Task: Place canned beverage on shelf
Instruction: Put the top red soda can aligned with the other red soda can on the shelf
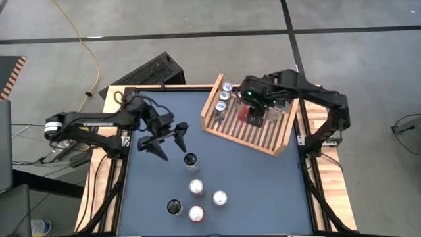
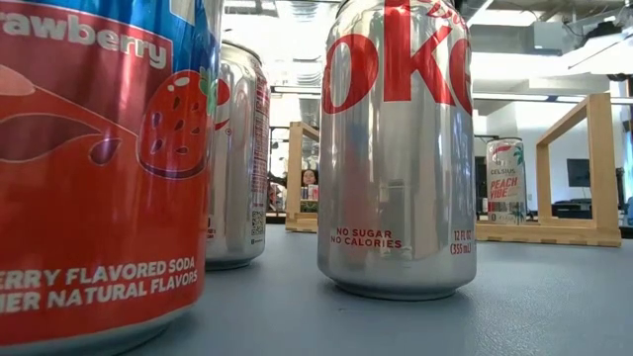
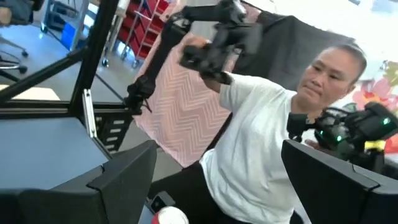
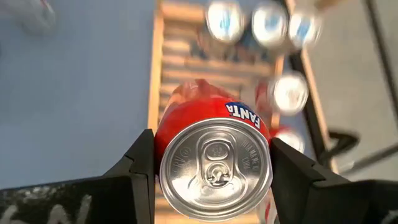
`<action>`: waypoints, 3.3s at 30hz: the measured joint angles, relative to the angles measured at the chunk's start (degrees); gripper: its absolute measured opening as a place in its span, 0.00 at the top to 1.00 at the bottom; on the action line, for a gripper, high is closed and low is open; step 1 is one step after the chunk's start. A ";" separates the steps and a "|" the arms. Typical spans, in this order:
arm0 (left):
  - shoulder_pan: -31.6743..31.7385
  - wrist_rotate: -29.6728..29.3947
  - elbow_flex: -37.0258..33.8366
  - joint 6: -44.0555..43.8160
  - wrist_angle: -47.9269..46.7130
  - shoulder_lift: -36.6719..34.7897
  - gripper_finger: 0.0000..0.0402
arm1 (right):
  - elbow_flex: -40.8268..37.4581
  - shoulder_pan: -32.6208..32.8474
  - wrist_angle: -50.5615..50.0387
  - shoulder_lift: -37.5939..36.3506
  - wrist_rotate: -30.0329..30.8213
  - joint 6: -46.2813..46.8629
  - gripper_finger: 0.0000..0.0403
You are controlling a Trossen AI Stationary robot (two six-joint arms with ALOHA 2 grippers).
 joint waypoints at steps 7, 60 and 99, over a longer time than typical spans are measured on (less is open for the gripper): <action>-0.46 -8.82 0.00 12.84 -18.56 -11.13 0.17 | -17.82 -5.86 10.59 -6.88 -3.20 -2.59 0.52; -0.53 -23.39 -0.02 20.38 -33.19 -21.18 0.17 | -35.98 -14.01 24.47 -1.69 -4.24 7.78 0.50; -0.53 -25.73 -0.02 21.50 -33.43 -21.18 0.17 | -39.93 -13.97 26.50 -1.91 -5.77 4.57 0.35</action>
